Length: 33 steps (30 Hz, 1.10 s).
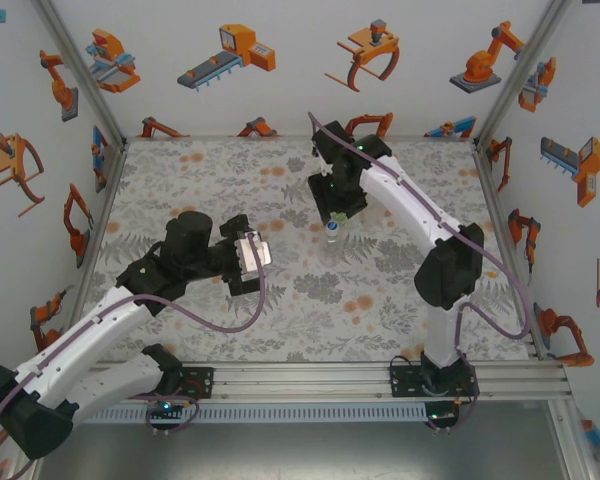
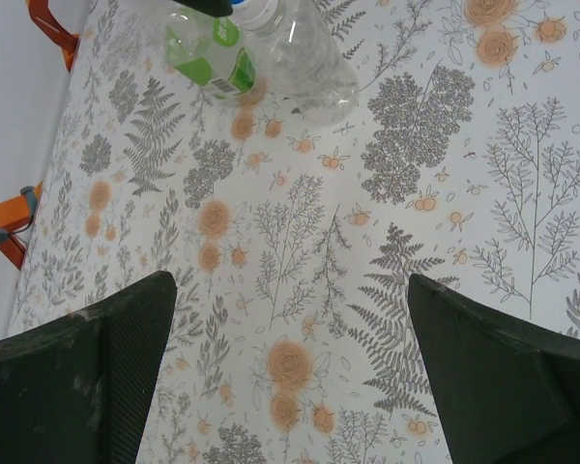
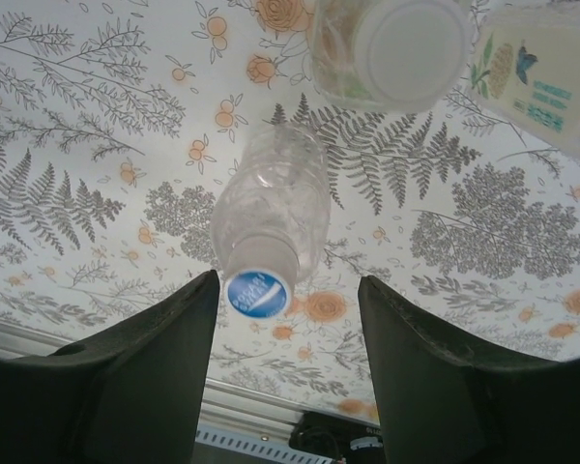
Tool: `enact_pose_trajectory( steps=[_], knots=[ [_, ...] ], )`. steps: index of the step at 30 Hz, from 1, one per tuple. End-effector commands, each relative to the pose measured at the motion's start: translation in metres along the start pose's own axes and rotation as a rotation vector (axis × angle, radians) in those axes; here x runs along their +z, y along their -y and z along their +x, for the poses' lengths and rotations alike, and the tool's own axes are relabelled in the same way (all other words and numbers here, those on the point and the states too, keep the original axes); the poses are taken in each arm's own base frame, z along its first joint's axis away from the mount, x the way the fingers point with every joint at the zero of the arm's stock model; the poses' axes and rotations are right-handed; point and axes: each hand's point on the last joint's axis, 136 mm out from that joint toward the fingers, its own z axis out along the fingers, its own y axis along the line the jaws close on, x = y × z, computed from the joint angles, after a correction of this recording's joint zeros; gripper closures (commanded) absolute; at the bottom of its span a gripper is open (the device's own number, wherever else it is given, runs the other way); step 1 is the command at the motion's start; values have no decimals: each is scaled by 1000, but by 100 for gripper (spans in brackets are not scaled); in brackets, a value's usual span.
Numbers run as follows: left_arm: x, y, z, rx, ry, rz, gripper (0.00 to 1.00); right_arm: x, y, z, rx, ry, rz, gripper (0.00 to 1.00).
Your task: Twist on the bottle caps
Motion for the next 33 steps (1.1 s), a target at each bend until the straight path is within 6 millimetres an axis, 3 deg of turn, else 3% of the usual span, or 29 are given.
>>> enact_pose_trajectory(
  steps=[1,6,10,13,18,20,24,28,33],
  knots=[
    [-5,-13,-10,-18,19,-39,3,-42,16,0,-11,72,53,42],
    [-1,-21,-4,-49,2,-77,3,-60,47,14,18,101,131,37],
    [2,-32,2,-81,-14,-136,3,-67,85,34,57,127,243,26],
    [0,-47,8,-121,-31,-209,3,-65,110,50,73,139,304,22],
    [-10,-76,17,-205,-62,-342,3,-56,149,76,117,162,394,1],
    [-17,-92,24,-282,-97,-414,3,-51,164,87,138,181,425,1],
    [-31,-116,48,-472,-137,-559,3,-40,193,103,206,252,476,1],
    [-34,-120,81,-576,-146,-675,3,-19,222,116,263,350,548,1],
    [-45,-123,144,-664,-268,-894,3,6,232,104,245,566,566,1]
  ],
)
